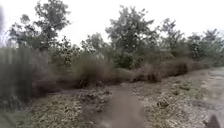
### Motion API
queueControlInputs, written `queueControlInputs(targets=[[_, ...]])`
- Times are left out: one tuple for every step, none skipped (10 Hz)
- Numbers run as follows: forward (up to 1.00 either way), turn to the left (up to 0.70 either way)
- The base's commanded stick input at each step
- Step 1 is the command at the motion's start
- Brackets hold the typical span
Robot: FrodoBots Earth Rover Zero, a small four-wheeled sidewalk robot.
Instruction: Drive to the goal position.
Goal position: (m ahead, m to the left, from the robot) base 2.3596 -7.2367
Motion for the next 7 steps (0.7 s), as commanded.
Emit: queueControlInputs(targets=[[0.0, -0.7], [0.0, -0.7], [0.0, -0.7], [0.0, -0.7], [0.0, -0.7], [0.0, -0.7], [0.0, -0.7]])
